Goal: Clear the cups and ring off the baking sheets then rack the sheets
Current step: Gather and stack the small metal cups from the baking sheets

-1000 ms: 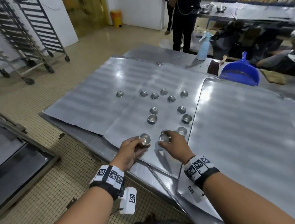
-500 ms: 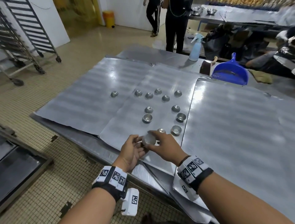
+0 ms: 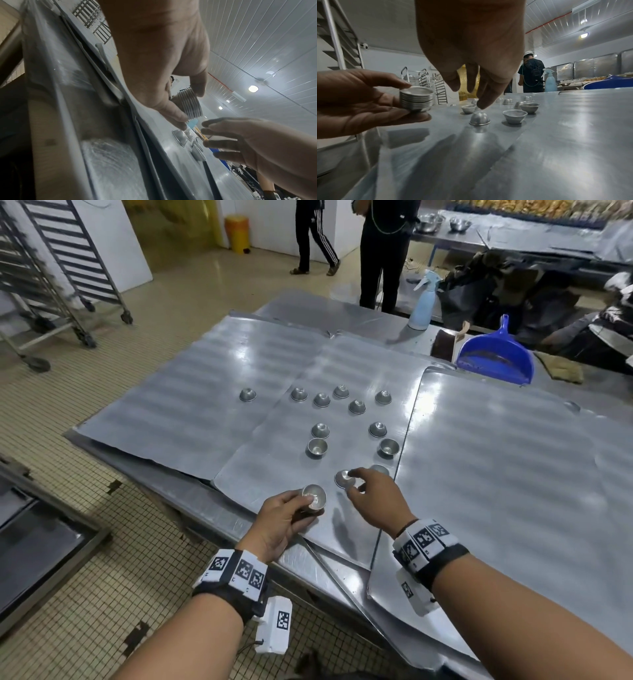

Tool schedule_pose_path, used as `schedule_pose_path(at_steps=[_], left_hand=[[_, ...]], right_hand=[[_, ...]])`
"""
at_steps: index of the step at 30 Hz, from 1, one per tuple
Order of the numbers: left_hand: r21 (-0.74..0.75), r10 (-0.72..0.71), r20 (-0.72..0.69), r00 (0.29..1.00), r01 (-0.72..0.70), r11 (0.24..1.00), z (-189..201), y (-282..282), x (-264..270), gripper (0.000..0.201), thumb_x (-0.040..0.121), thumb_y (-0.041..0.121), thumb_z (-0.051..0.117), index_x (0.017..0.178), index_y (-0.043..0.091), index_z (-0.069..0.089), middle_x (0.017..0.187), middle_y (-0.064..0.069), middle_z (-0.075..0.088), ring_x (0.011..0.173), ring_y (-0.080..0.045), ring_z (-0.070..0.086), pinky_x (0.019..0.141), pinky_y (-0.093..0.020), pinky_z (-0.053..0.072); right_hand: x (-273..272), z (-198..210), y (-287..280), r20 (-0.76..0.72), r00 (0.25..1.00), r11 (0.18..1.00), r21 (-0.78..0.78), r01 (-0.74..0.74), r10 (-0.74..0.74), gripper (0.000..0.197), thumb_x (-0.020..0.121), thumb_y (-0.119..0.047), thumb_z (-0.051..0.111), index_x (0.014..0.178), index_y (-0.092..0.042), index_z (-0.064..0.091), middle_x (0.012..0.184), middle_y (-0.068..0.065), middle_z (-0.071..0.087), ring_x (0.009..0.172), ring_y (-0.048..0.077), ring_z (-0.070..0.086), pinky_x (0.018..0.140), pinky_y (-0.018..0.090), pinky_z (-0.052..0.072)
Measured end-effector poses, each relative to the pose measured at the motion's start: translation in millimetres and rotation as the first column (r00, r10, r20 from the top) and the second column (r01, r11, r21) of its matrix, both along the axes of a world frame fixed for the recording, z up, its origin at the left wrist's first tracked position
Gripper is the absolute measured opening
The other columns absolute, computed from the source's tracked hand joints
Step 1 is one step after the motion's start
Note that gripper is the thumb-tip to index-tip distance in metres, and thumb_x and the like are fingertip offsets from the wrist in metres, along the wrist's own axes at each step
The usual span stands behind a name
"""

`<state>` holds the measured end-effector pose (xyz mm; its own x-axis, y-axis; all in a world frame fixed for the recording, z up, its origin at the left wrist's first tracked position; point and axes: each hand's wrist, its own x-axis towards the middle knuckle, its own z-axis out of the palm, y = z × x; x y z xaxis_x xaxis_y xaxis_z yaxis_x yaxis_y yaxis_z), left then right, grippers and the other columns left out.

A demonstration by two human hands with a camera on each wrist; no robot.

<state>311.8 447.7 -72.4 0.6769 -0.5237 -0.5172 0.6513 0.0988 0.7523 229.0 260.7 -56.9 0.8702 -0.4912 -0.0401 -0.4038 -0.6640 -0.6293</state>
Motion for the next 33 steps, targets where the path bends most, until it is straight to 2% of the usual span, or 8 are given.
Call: schedule_pose_path(at_steps=[2,7,11,14,21,26,29,33], left_hand=[[-0.006,0.012,-0.015,1.0,-0.012,1.0,-2,1,1,0.016,0.093,0.003,0.066,0.106,-0.006,0.067,0.103,-0.031,0.073,0.098,-0.039,0.073,0.089,-0.043,0.059],[-0.023,0.018,-0.016,1.0,-0.019,1.0,-3,-1,2,0.015,0.093,0.004,0.066,0.105,-0.006,0.067,0.099,-0.029,0.074,0.098,-0.039,0.073,0.091,-0.044,0.057],[-0.042,0.021,-0.019,1.0,-0.022,0.999,-1,3,5,0.017,0.094,0.004,0.065,0.107,-0.006,0.067,0.103,-0.029,0.074,0.1,-0.039,0.073,0.093,-0.044,0.057],[-0.042,0.025,-0.022,0.999,-0.026,0.999,-1,4,7,0.015,0.096,0.004,0.063,0.107,-0.005,0.066,0.103,-0.03,0.073,0.099,-0.038,0.073,0.092,-0.044,0.058],[-0.025,0.028,-0.042,0.999,-0.029,0.999,-3,0,14,0.023,0.096,0.003,0.063,0.116,-0.008,0.062,0.103,-0.031,0.073,0.098,-0.039,0.074,0.085,-0.04,0.061],[-0.034,0.006,-0.021,1.0,-0.006,0.999,-2,-3,19,0.019,0.095,0.004,0.064,0.11,-0.008,0.064,0.105,-0.033,0.072,0.103,-0.041,0.072,0.088,-0.042,0.059],[-0.025,-0.002,-0.006,1.0,0.002,1.0,-3,-6,21,0.018,0.095,0.005,0.064,0.108,-0.008,0.065,0.103,-0.032,0.072,0.104,-0.041,0.072,0.088,-0.043,0.059],[-0.019,-0.014,0.0,1.0,0.014,1.0,-3,-8,22,0.02,0.095,0.005,0.064,0.109,-0.009,0.064,0.104,-0.032,0.072,0.105,-0.042,0.072,0.09,-0.045,0.059]], right_hand=[[5,-3,-9,-0.073,0.997,0.999,-0.046,-0.005,0.001,0.033,0.094,-0.033,0.055,0.124,-0.022,0.064,0.112,0.004,0.067,0.108,0.025,0.062,0.084,0.035,0.049],[24,-4,-25,-0.276,0.955,0.984,-0.109,-0.143,0.108,0.053,0.099,-0.031,0.049,0.15,-0.018,0.04,0.147,0.005,0.051,0.135,0.032,0.044,0.11,0.041,0.038],[38,-3,-20,-0.423,0.892,0.956,-0.156,-0.247,0.161,0.061,0.098,-0.025,0.045,0.156,-0.027,0.025,0.146,0.008,0.047,0.132,0.035,0.045,0.108,0.042,0.039],[41,-7,-16,-0.492,0.854,0.954,-0.133,-0.269,0.173,0.062,0.096,-0.02,0.045,0.155,-0.031,0.027,0.136,0.012,0.044,0.123,0.034,0.051,0.103,0.041,0.043],[34,-26,-12,-0.374,0.915,0.956,-0.178,-0.232,0.152,0.029,0.098,-0.019,0.047,0.126,-0.013,0.047,0.126,0.013,0.052,0.107,0.036,0.06,0.084,0.039,0.046],[29,-36,-15,-0.33,0.932,0.953,-0.202,-0.225,0.15,0.041,0.1,-0.021,0.047,0.14,-0.014,0.045,0.132,0.013,0.048,0.108,0.038,0.06,0.088,0.043,0.049],[27,-39,-17,-0.33,0.933,0.956,-0.197,-0.219,0.146,0.034,0.1,-0.023,0.047,0.132,-0.014,0.053,0.129,0.013,0.046,0.106,0.038,0.061,0.089,0.042,0.05],[23,-40,-18,-0.288,0.951,0.972,-0.166,-0.169,0.116,0.035,0.098,-0.022,0.048,0.132,-0.014,0.052,0.131,0.013,0.05,0.112,0.038,0.06,0.091,0.041,0.049]])
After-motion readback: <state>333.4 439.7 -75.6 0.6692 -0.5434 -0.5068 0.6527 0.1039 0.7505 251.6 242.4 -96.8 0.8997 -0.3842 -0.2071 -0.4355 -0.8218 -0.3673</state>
